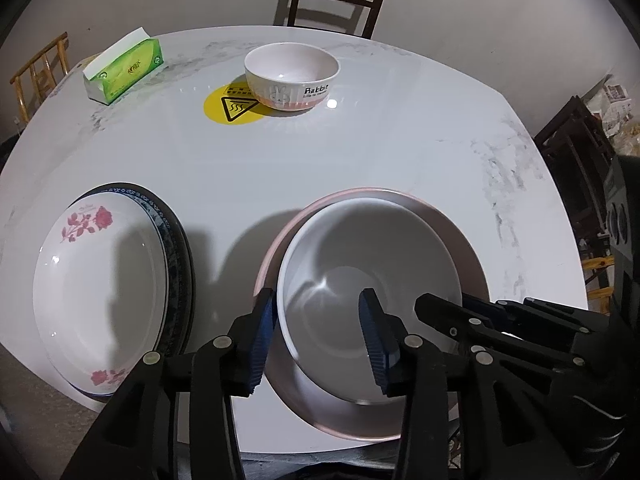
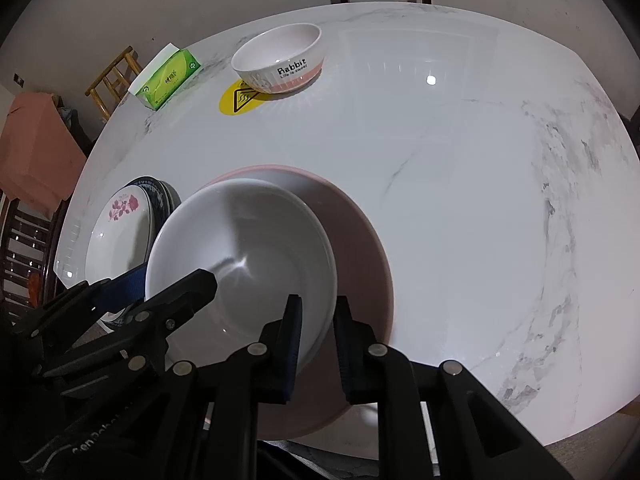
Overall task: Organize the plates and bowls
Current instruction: 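Lower the 'Dog' bowl into the pink bowl and open the left tool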
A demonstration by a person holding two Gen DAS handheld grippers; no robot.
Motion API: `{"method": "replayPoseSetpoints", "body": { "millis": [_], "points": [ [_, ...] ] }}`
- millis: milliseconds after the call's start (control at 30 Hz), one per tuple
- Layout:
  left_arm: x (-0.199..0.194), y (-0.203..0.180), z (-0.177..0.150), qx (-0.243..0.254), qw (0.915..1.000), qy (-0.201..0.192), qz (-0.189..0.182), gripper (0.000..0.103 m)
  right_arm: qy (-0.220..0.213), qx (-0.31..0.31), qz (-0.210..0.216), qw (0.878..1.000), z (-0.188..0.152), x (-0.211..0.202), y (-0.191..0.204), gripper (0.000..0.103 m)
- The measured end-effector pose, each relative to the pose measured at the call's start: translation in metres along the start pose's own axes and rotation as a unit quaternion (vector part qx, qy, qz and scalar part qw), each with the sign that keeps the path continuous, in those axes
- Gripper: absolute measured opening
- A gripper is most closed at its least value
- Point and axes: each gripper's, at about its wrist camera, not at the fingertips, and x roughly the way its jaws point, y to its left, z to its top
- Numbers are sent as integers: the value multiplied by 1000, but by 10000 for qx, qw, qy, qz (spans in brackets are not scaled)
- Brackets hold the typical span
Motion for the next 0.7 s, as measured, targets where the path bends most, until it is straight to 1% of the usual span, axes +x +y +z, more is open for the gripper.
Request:
{"method": "replayPoseSetpoints", "body": {
  "millis": [233, 400, 700],
  "points": [
    [0, 0, 2, 51, 9999, 63, -145, 41, 73, 29, -26, 10000, 0, -1, -1, 17],
    [1, 0, 3, 1, 9997, 102, -242, 43, 122, 80, 4, 9999, 2, -1, -2, 17],
    [3, 0, 8, -88, 9989, 310, -330, 45, 109, 127, -15, 9999, 4, -3, -3, 17]
  ]
}}
